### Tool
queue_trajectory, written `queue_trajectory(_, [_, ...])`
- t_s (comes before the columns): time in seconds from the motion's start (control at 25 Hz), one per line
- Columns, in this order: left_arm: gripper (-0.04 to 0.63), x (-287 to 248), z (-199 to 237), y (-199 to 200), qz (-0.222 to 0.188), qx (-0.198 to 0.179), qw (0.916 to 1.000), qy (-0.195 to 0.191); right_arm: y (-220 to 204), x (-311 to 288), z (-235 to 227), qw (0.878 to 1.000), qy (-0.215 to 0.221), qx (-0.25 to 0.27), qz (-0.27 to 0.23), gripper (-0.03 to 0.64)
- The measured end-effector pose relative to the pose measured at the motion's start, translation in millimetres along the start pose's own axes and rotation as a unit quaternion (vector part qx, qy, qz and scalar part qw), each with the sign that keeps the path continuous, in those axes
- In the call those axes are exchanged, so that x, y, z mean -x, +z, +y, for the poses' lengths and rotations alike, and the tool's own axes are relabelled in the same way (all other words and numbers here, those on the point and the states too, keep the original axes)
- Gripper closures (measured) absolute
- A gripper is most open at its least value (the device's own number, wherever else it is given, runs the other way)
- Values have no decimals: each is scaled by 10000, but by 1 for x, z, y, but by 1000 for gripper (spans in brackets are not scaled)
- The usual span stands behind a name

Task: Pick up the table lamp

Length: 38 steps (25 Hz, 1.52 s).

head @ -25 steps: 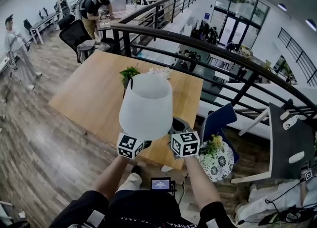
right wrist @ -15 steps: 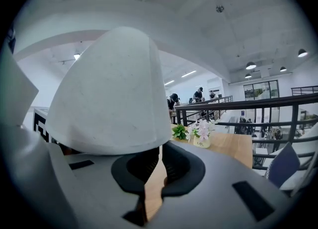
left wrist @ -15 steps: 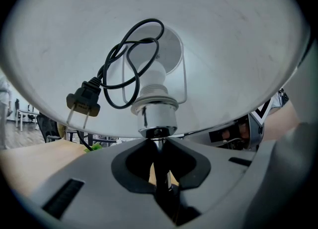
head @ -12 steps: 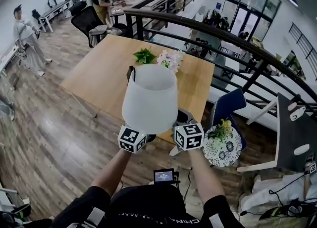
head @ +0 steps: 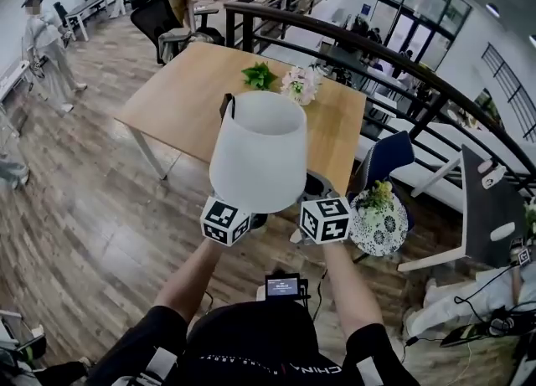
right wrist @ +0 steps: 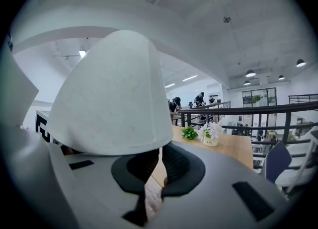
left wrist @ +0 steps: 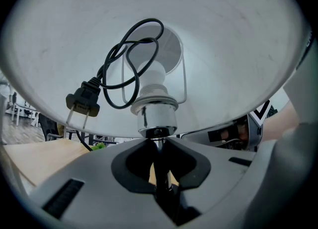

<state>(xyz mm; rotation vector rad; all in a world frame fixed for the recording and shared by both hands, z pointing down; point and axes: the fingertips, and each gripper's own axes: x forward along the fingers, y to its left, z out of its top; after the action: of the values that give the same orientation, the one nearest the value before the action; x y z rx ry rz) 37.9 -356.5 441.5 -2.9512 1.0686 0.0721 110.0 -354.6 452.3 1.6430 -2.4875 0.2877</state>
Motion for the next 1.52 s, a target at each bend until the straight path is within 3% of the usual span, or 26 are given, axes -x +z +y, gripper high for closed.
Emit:
queue_trajectory(0.36, [531, 107, -44, -1, -63, 23, 9993, -363, -29, 73, 95, 9993, -359, -130, -47, 574])
queue_trajectory(0.6, [532, 145, -74, -1, -71, 134, 9980, -611, -41, 114, 126, 9979, -609, -200, -14, 574])
queue_trajectory(1.12, [531, 145, -126, -12, -76, 288, 9974, -652, -59, 173, 108, 9974, -697, -185, 70, 574])
queue_trajectory(1.52, [532, 125, -172, -10, -48, 262, 9988, -416, -61, 209, 71, 9986, -509, -155, -46, 574])
